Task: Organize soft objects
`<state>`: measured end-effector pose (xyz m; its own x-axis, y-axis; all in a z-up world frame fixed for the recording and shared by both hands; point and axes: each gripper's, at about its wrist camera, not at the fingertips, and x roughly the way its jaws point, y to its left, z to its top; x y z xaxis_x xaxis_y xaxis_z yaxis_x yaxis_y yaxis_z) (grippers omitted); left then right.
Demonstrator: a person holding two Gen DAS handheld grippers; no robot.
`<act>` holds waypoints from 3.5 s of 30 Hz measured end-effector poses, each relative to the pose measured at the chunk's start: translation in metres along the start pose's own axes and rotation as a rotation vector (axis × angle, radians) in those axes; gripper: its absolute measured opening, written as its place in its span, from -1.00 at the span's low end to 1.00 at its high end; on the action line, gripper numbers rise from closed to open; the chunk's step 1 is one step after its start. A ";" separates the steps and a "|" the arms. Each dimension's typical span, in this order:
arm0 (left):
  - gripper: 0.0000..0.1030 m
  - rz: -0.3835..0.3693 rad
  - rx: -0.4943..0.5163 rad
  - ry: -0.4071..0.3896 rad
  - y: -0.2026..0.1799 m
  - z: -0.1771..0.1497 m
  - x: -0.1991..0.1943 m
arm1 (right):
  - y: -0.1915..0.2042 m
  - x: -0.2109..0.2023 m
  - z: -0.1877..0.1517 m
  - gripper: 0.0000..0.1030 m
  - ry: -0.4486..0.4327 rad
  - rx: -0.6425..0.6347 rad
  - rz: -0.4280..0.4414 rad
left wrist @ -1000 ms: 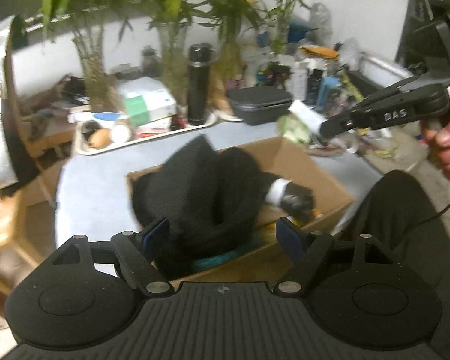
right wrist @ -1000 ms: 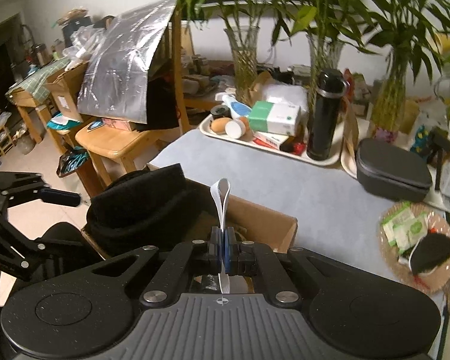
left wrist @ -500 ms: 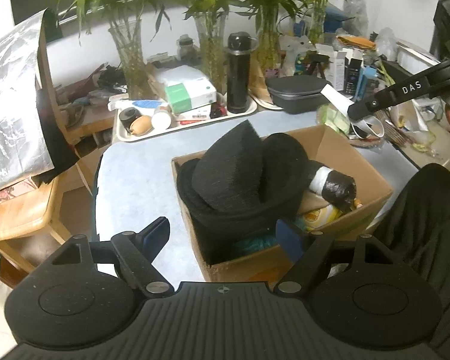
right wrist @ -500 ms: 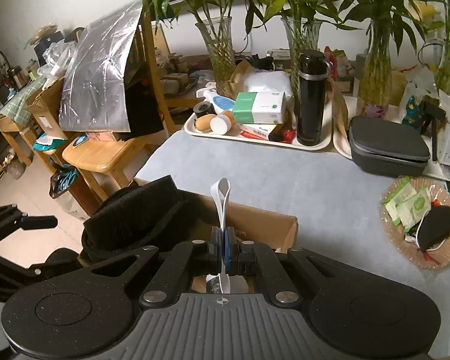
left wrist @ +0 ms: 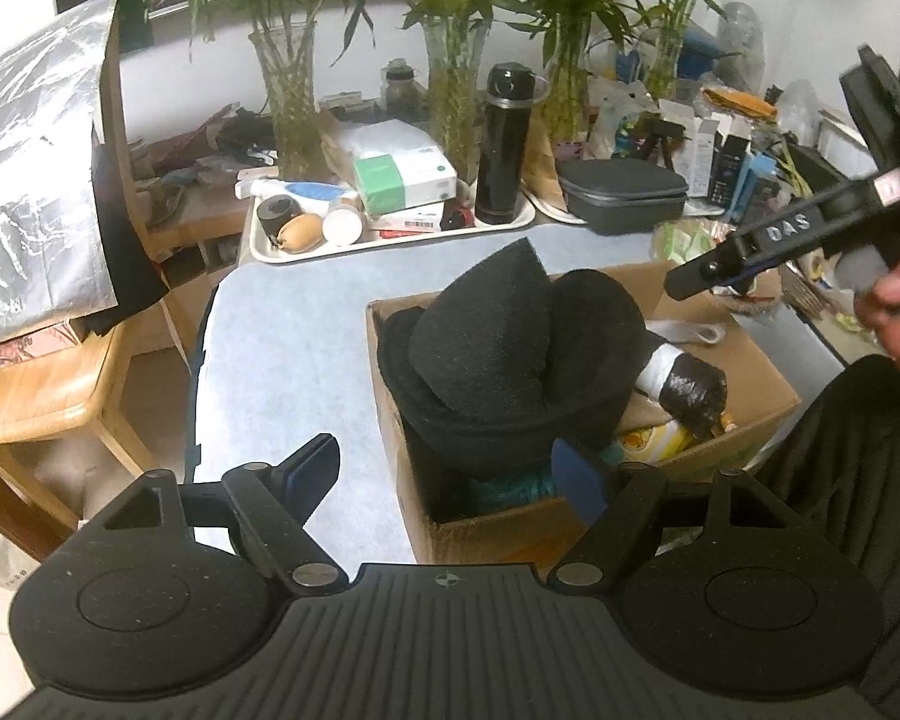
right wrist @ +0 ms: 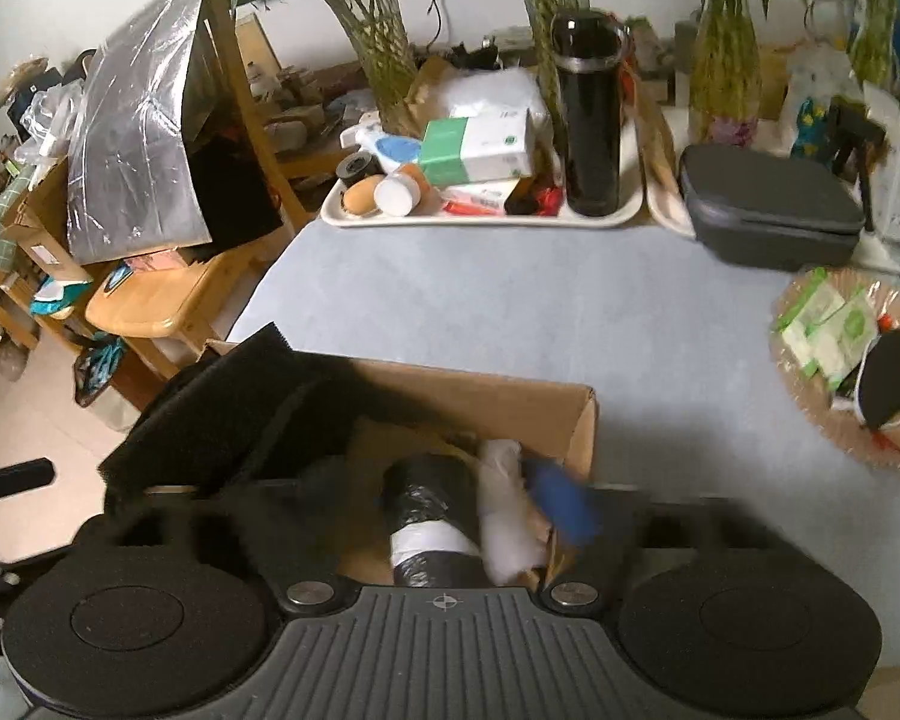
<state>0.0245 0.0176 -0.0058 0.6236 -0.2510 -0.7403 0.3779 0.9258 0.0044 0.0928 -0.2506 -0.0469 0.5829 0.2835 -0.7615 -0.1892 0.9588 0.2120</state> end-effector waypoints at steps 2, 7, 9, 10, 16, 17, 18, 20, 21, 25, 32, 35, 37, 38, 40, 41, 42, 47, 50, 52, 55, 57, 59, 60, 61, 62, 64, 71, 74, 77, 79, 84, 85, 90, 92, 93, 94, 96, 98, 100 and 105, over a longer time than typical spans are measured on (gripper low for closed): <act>0.51 0.000 -0.007 0.001 0.001 0.000 0.000 | 0.003 -0.002 -0.001 0.96 0.000 -0.021 -0.009; 0.51 0.011 -0.014 0.002 0.001 0.002 0.002 | 0.009 -0.009 -0.005 1.00 -0.005 -0.057 -0.046; 0.51 0.016 -0.020 0.001 0.001 0.004 0.002 | 0.011 -0.012 -0.007 1.00 -0.017 -0.071 -0.068; 0.51 0.017 -0.024 0.000 0.001 0.005 0.002 | 0.012 -0.014 -0.008 1.00 -0.024 -0.080 -0.078; 0.55 0.042 -0.047 -0.044 -0.001 0.011 -0.001 | 0.023 -0.026 -0.015 1.00 -0.080 -0.152 -0.147; 0.58 0.042 -0.052 -0.055 -0.001 0.011 -0.003 | 0.026 -0.029 -0.017 1.00 -0.100 -0.168 -0.163; 0.64 0.042 -0.056 -0.068 -0.002 0.012 -0.004 | 0.029 -0.031 -0.019 1.00 -0.118 -0.184 -0.179; 0.81 0.044 -0.061 -0.098 -0.003 0.013 -0.007 | 0.035 -0.035 -0.023 1.00 -0.147 -0.216 -0.214; 1.00 0.046 -0.059 -0.112 -0.005 0.013 -0.008 | 0.037 -0.037 -0.026 1.00 -0.157 -0.233 -0.232; 1.00 0.057 -0.034 -0.132 -0.014 0.013 -0.009 | 0.044 -0.043 -0.036 1.00 -0.195 -0.255 -0.257; 1.00 0.113 -0.008 -0.105 -0.025 0.011 -0.005 | 0.052 -0.048 -0.060 1.00 -0.209 -0.231 -0.282; 1.00 0.135 0.013 -0.090 -0.030 0.008 -0.004 | 0.054 -0.046 -0.069 1.00 -0.169 -0.210 -0.287; 1.00 0.152 0.033 -0.075 -0.034 0.006 -0.004 | 0.055 -0.047 -0.075 1.00 -0.155 -0.187 -0.292; 1.00 0.158 0.038 -0.069 -0.036 0.005 -0.003 | 0.055 -0.046 -0.078 1.00 -0.145 -0.175 -0.291; 1.00 0.156 0.040 -0.053 -0.038 0.002 -0.001 | 0.057 -0.046 -0.084 1.00 -0.117 -0.156 -0.284; 1.00 0.159 0.038 -0.038 -0.039 0.001 0.000 | 0.059 -0.047 -0.088 1.00 -0.105 -0.149 -0.290; 1.00 0.165 0.038 -0.022 -0.040 0.000 0.002 | 0.060 -0.047 -0.090 1.00 -0.091 -0.141 -0.294; 1.00 0.178 0.034 0.034 -0.044 -0.007 0.007 | 0.061 -0.047 -0.101 1.00 -0.046 -0.115 -0.293; 1.00 0.175 0.031 0.059 -0.047 -0.012 0.009 | 0.059 -0.048 -0.105 1.00 -0.027 -0.100 -0.294; 1.00 0.169 0.027 0.069 -0.047 -0.015 0.010 | 0.058 -0.048 -0.108 1.00 -0.018 -0.098 -0.299; 1.00 0.157 0.013 0.089 -0.047 -0.019 0.012 | 0.058 -0.047 -0.112 1.00 -0.004 -0.102 -0.307; 1.00 0.156 0.006 0.104 -0.047 -0.022 0.013 | 0.057 -0.048 -0.113 1.00 0.005 -0.098 -0.300; 1.00 0.154 0.002 0.119 -0.047 -0.025 0.014 | 0.055 -0.048 -0.114 1.00 0.013 -0.088 -0.295; 1.00 0.154 -0.002 0.124 -0.046 -0.026 0.014 | 0.054 -0.048 -0.115 1.00 0.015 -0.084 -0.294; 1.00 0.154 -0.005 0.128 -0.047 -0.027 0.015 | 0.054 -0.048 -0.116 1.00 0.017 -0.082 -0.292; 1.00 0.152 -0.008 0.131 -0.047 -0.028 0.015 | 0.053 -0.047 -0.116 1.00 0.020 -0.082 -0.289; 1.00 0.146 -0.013 0.138 -0.047 -0.031 0.015 | 0.053 -0.046 -0.118 1.00 0.027 -0.084 -0.286; 1.00 0.141 -0.005 0.170 -0.048 -0.038 0.021 | 0.052 -0.043 -0.122 1.00 0.046 -0.090 -0.277; 1.00 0.137 -0.010 0.169 -0.048 -0.038 0.020 | 0.051 -0.043 -0.121 1.00 0.045 -0.088 -0.278; 1.00 0.133 -0.012 0.168 -0.047 -0.036 0.021 | 0.050 -0.043 -0.121 1.00 0.044 -0.086 -0.281; 1.00 0.132 -0.013 0.168 -0.047 -0.036 0.021 | 0.050 -0.043 -0.120 1.00 0.045 -0.086 -0.285; 1.00 0.131 -0.013 0.168 -0.047 -0.035 0.021 | 0.051 -0.042 -0.120 1.00 0.046 -0.093 -0.286; 1.00 0.131 -0.013 0.168 -0.047 -0.035 0.021 | 0.051 -0.042 -0.120 1.00 0.046 -0.095 -0.284; 1.00 0.131 -0.016 0.168 -0.047 -0.034 0.021 | 0.054 -0.042 -0.120 1.00 0.043 -0.107 -0.279; 1.00 0.129 -0.020 0.168 -0.046 -0.034 0.022 | 0.054 -0.041 -0.120 1.00 0.044 -0.111 -0.279; 1.00 0.129 -0.020 0.169 -0.046 -0.034 0.022 | 0.055 -0.041 -0.120 1.00 0.044 -0.109 -0.279; 1.00 0.129 -0.022 0.170 -0.044 -0.034 0.022 | 0.055 -0.041 -0.120 1.00 0.044 -0.109 -0.279; 1.00 0.127 -0.025 0.172 -0.043 -0.033 0.023 | 0.055 -0.041 -0.120 1.00 0.043 -0.110 -0.279; 1.00 0.124 -0.024 0.175 -0.041 -0.033 0.023 | 0.055 -0.041 -0.120 1.00 0.043 -0.110 -0.281; 1.00 0.122 -0.019 0.175 -0.039 -0.034 0.022 | 0.054 -0.041 -0.120 1.00 0.044 -0.108 -0.281; 1.00 0.107 -0.018 0.177 -0.033 -0.036 0.021 | 0.049 -0.044 -0.120 1.00 0.047 -0.103 -0.277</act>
<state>0.0002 -0.0076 -0.0455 0.5291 -0.0988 -0.8428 0.3029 0.9498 0.0788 -0.0367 -0.2185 -0.0762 0.5866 0.0079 -0.8099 -0.1086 0.9917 -0.0690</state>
